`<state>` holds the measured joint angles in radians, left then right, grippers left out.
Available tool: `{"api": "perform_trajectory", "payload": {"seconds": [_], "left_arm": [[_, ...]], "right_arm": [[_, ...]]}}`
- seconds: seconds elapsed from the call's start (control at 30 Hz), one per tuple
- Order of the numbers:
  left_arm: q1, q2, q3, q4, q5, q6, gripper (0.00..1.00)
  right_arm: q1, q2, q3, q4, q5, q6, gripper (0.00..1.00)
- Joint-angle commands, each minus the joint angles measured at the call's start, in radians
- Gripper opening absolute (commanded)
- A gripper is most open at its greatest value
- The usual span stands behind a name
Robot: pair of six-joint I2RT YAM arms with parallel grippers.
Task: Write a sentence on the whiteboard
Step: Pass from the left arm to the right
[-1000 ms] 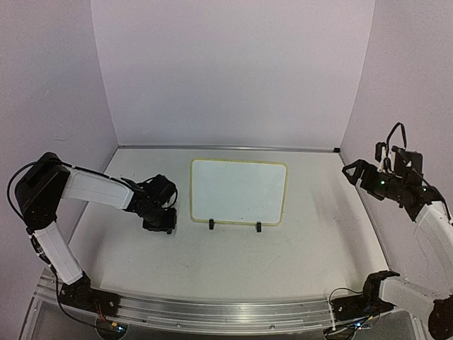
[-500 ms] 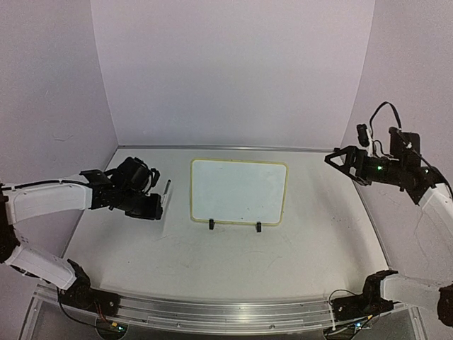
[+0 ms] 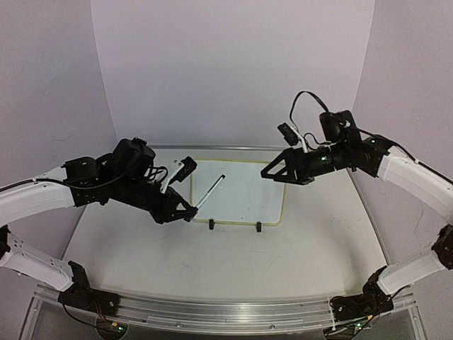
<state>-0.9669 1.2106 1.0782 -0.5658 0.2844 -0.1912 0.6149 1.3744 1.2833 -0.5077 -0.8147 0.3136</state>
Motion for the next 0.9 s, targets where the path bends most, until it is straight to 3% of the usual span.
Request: {"api": "perform_trajectory", "payload": {"seconds": [0.0,0.4,0.87], "left_arm": [[-0.018,0.048,0.072,-0.035,0.172,0.098,0.0],[-0.022,0.14,0.172,-0.179,0.331,0.217,0.0],[-0.023,0.178,0.198,-0.2,0.328,0.251,0.0]], "right_arm": [[0.083,0.088,0.079,-0.002,-0.131,-0.026,0.95],[0.205,0.255,0.133,0.027,-0.263,-0.013,0.87],[0.291,0.345,0.179,0.057,-0.321,-0.01,0.75]]}}
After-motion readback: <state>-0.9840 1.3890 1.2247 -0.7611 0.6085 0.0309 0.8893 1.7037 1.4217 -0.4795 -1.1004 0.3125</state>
